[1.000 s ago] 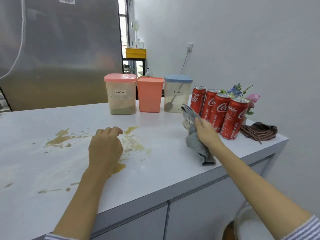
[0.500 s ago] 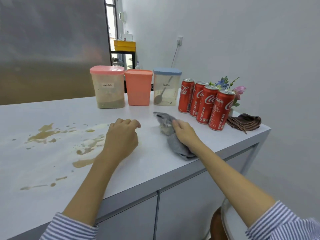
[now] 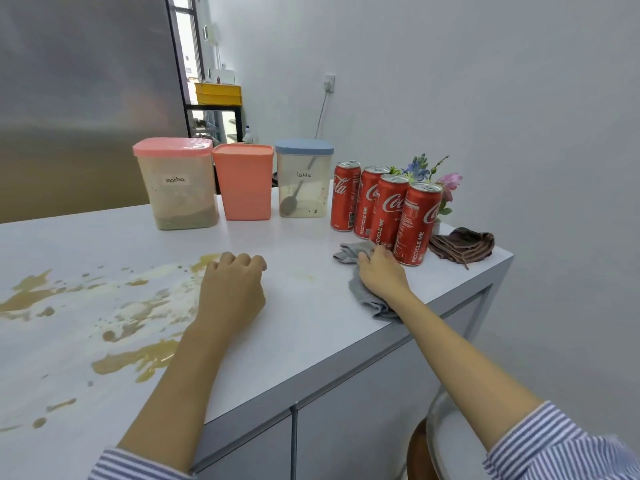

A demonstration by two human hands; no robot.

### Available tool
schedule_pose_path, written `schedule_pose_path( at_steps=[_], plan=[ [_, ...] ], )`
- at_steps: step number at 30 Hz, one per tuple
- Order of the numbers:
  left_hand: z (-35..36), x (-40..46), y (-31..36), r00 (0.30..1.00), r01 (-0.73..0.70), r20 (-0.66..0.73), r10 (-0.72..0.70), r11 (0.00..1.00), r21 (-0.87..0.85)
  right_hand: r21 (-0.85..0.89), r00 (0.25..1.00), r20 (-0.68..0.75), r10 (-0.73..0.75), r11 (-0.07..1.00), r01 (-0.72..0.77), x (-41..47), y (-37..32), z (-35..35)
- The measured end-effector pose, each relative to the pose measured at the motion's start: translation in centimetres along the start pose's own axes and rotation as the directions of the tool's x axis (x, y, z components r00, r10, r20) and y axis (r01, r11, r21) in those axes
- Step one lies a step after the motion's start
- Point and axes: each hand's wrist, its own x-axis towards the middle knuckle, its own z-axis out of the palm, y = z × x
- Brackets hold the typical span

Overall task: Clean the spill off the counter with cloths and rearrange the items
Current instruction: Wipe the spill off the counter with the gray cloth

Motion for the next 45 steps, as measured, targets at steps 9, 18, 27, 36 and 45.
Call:
schedule_pose_path(
  at_steps=[9, 18, 27, 36, 45],
  plan=[
    [-0.3, 0.0, -0.8, 0.986, 0.162, -0.037, -0.163, 0.987, -0.021, 0.401, 0.961, 0.132, -0.243, 0.900, 0.172, -2.9, -5.9, 2.1],
    [-0.6, -0.5, -1.3, 0.961, 0.265, -0.059, -0.270, 0.961, -0.077, 0.044, 0.994, 0.036, -0.105, 0.994, 0.103, 1.3, -2.3, 1.3],
    [-5.9, -1.9, -3.6, 0.915, 0.283, -0.204, -0.348, 0.914, -0.290, 0.348, 0.842, 0.263, -0.471, 0.860, 0.372, -8.0, -12.2, 6.3],
    [-7.9, -7.5, -11.0, 0.885, 0.435, -0.111, -0.451, 0.889, -0.147, 0.184, 0.975, 0.044, -0.218, 0.961, 0.207, -3.9, -4.3, 0.7],
    [-7.6, -10.4, -14.0, 0.818, 0.480, -0.285, -0.500, 0.866, -0.139, 0.160, 0.879, 0.187, -0.438, 0.897, 0.412, -12.9, -16.7, 9.1]
  ],
)
